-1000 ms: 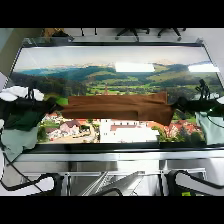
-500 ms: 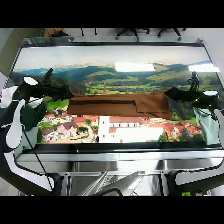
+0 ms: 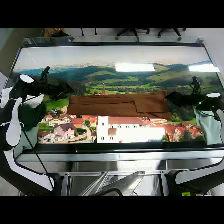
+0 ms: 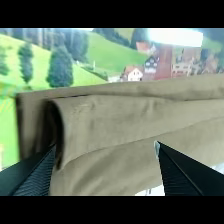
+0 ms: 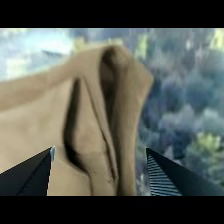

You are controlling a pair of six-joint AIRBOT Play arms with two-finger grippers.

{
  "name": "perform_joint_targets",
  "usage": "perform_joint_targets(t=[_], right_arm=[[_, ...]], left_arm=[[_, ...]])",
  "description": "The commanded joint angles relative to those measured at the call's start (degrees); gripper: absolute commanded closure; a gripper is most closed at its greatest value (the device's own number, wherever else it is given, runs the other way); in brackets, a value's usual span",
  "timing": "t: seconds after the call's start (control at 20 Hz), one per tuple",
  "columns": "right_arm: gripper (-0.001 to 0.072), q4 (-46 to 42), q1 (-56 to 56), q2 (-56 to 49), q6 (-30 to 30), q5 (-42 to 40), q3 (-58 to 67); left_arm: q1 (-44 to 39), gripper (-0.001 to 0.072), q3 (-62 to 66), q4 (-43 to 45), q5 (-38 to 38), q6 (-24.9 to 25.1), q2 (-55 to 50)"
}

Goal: Fold the shirts.

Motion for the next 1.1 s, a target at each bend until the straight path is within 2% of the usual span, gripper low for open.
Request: perform_joint_targets(t=[0.0,0.2,0.25,0.3,0.35,0.4,0.45,0.6,0.75,0.9,1.05], right_arm=[[0.0064,1.6,0.2,-3.6,0.5,3.7,0.1],[0.0072,2.8,1.7,-5.4,-0.4,3.5,0.1],[0.0104,2.9,2.1,-5.9,-0.3,3.1,0.1],[0.0336,3.5,2.5,-6.4,-0.4,3.0,0.1],[0.0504,3.8,2.8,-6.7,-0.4,2.9,0.1],[0.0618,3.9,3.2,-6.7,-0.3,2.9,0.2],[0.0684,3.8,3.4,-6.5,-0.3,3.9,0.8],[0.0685,3.8,3.6,-3.2,1.0,9.1,4.2],[0.0686,3.8,3.6,2.9,4.3,14.1,9.6],[0.0686,3.8,3.7,8.0,9.0,20.3,15.6],[0.0686,3.9,4.1,11.6,14.4,26.1,21.0]], left_arm=[[3.2,0.0000,0.2,0.0,-1.2,-0.6,2.4],[4.0,0.0000,0.2,-0.3,-1.6,-0.6,5.4],[3.3,0.0002,0.2,-1.3,-1.6,-0.6,5.7],[2.4,0.0116,0.2,-2.9,-1.6,-0.6,5.9],[1.1,0.0288,0.2,-3.8,-1.6,-0.5,5.9],[-0.4,0.0478,0.2,-4.2,-1.6,-0.5,5.9],[-2.6,0.0691,0.2,-4.2,-1.5,0.0,5.9],[-10.5,0.0694,0.2,-4.1,1.0,0.6,5.8],[-21.2,0.0693,0.2,-4.2,7.1,0.8,3.8],[-33.0,0.0693,1.0,-4.2,18.8,0.7,-1.9],[-42.6,0.0693,9.2,-4.7,23.6,0.4,-11.3]])
